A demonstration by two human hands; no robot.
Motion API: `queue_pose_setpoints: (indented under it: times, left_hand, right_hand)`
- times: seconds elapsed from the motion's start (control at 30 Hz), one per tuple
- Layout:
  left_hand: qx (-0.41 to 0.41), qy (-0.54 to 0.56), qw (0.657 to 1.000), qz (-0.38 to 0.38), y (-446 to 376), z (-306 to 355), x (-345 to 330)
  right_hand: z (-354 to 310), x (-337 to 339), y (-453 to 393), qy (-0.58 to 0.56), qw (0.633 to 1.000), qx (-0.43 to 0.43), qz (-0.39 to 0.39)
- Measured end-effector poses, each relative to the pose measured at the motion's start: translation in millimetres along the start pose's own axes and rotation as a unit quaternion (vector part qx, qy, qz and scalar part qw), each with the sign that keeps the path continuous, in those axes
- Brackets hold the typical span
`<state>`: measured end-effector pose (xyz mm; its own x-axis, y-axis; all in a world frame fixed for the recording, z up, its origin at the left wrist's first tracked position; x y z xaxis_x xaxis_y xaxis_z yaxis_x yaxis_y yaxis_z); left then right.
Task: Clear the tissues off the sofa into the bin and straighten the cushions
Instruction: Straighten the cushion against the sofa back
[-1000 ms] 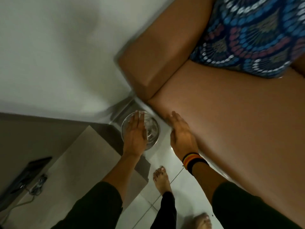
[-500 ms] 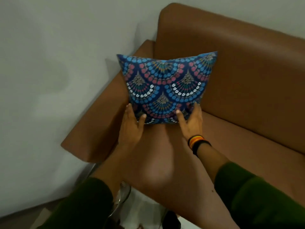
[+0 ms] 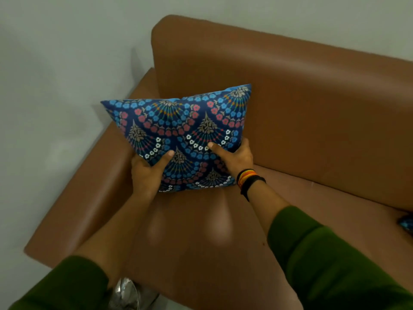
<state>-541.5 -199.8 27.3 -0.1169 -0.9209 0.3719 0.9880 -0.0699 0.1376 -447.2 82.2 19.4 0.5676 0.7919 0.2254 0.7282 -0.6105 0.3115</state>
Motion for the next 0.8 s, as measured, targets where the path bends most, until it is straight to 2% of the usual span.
queue_pose_setpoints:
  times: [0.17, 0.33, 0.5, 0.6, 0.67, 0.8]
  left_hand:
    - [-0.037, -0.030, 0.997, -0.057, 28.1, 50.2, -68.8]
    - [-0.028, -0.082, 0.988, -0.125, 60.6, 63.7, -150.5]
    - [-0.018, -0.096, 0.982, -0.161, 70.3, 42.0, -183.6]
    - [-0.024, -0.160, 0.972, -0.168, 81.6, 41.5, -180.0]
    - [-0.061, -0.219, 0.960, -0.162, 104.0, 55.9, -173.5]
    - [-0.210, -0.279, 0.918, -0.191, 172.0, 112.3, -186.1]
  right_hand:
    - [23.7, 101.6, 34.6, -0.060, 0.992, -0.028, 0.111]
    - [59.8, 190.4, 60.6, -0.057, 0.981, -0.082, 0.169]
    - [80.8, 210.2, 59.4, -0.032, 0.985, -0.086, 0.144]
    - [74.2, 211.4, 70.1, -0.024, 0.986, -0.041, 0.161]
    - [67.6, 212.7, 90.1, 0.027, 0.985, -0.020, 0.170]
    - [58.2, 240.7, 144.7, 0.169, 0.965, 0.006, 0.199]
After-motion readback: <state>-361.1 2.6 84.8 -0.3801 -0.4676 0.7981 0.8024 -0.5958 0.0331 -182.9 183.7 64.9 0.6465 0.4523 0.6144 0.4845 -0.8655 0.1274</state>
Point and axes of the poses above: each hand's wrist, its own y-axis away from the middle knuckle, its own x-axis out of the back of the hand, z = x × y, the point moved 10 cm from there along -y, towards the middle knuckle
